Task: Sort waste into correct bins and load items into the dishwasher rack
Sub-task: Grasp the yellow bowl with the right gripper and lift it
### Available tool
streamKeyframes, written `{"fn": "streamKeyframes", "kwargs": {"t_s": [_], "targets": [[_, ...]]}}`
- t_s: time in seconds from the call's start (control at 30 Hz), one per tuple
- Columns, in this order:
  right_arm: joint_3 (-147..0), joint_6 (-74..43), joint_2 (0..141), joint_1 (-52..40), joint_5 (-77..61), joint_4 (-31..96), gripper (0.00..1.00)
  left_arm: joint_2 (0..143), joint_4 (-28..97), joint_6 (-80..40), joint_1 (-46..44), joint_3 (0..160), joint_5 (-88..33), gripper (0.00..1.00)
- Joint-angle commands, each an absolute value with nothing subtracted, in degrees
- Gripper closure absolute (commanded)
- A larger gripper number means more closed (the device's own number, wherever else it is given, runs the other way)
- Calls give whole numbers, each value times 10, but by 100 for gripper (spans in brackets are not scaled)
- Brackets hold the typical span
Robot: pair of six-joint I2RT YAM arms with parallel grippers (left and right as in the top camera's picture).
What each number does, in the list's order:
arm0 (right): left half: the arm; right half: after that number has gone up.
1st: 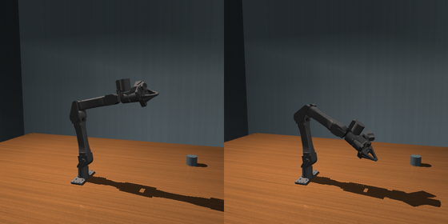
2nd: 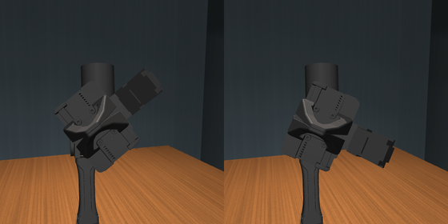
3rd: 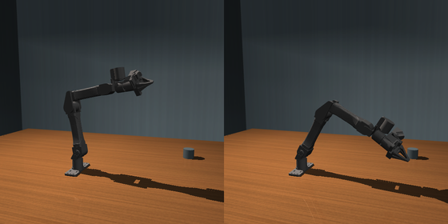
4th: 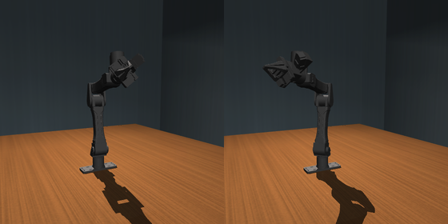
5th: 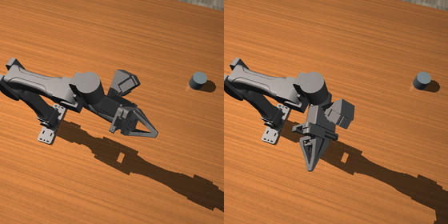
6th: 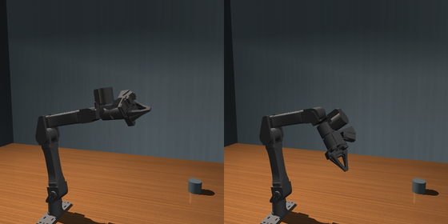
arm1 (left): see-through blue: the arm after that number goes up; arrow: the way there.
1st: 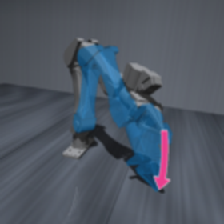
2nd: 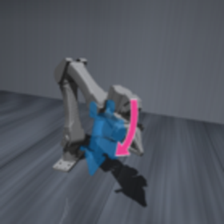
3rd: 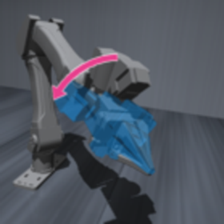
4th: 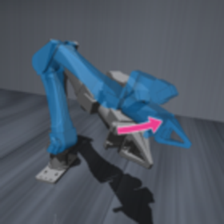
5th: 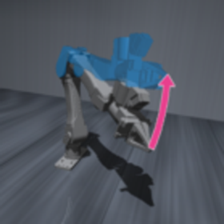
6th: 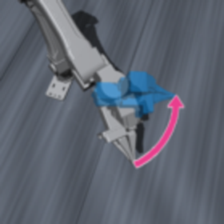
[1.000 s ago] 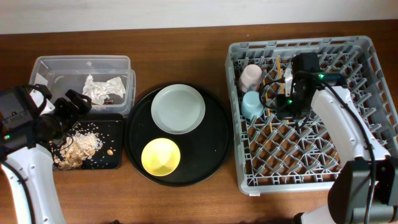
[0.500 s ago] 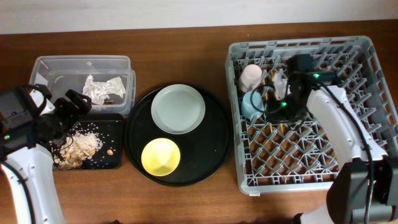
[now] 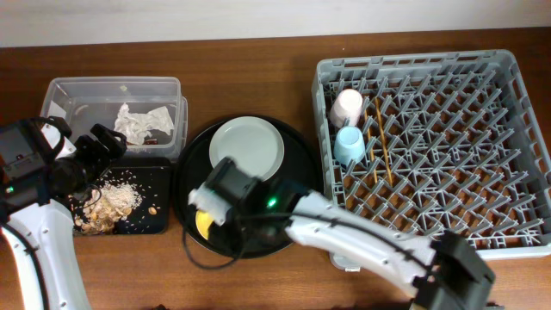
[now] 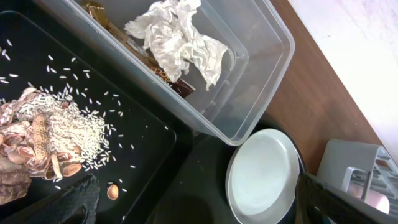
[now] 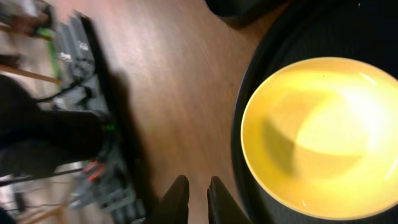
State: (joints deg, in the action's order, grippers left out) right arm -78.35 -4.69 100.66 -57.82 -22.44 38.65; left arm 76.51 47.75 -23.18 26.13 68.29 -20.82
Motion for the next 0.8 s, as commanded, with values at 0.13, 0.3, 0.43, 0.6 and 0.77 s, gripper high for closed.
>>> {"fn": "streamKeyframes", "kwargs": {"t_s": [0.13,0.3,0.43,0.6,0.77], "targets": [[-790,-65,1134,-667,52,295,76,763,477,-226,263,691,-212,1],[-790,-65,1156,-667,78,288,79,763,477,-227,263,691,-212,1],[-797,-65,1140,-667,68,325,96,763,477,-227,263,691,-212,1],[-860,-132,915,-594,48,496,96,763,477,-226,263,691,-212,1],[-841,-13,811,-195,-435,648,96,763,477,-227,263,691,-212,1]]}}
